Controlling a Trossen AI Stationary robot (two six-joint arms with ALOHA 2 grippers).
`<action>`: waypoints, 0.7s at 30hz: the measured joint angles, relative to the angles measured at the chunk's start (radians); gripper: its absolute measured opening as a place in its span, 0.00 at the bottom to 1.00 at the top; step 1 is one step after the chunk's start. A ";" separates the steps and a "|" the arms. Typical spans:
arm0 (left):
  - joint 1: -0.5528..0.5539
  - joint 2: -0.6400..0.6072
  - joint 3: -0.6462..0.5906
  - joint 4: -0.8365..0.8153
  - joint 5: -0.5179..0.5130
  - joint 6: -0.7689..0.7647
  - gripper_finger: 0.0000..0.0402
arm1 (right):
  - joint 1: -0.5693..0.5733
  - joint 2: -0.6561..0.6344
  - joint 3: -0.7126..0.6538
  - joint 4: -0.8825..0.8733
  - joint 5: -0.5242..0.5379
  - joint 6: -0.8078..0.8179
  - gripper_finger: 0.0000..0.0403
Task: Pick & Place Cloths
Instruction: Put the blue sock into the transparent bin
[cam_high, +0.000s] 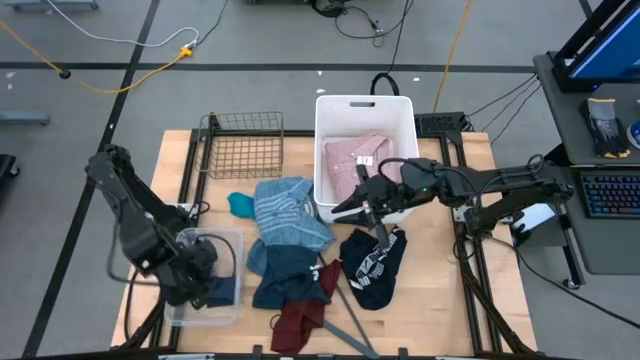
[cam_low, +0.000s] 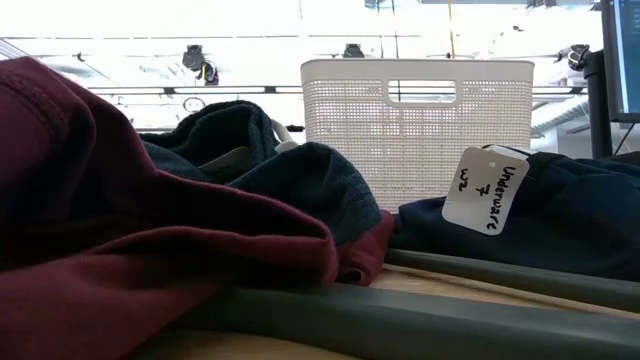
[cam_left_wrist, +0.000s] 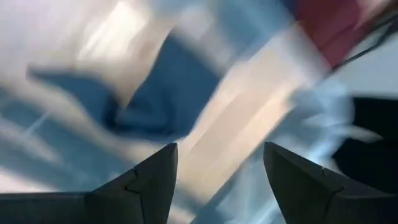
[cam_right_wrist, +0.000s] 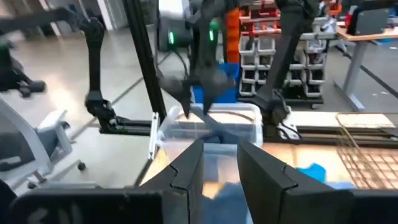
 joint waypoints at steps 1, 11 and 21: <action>0.000 -0.013 0.029 0.000 -0.061 0.002 0.60 | 0.000 -0.009 0.000 -0.010 0.012 -0.006 0.22; 0.101 -0.056 0.226 0.004 -0.661 0.332 0.60 | 0.000 -0.108 0.000 -0.159 0.016 -0.054 0.22; 0.520 -0.052 0.232 -0.109 -0.601 0.514 0.60 | 0.000 -0.178 0.000 -0.260 0.015 -0.056 0.22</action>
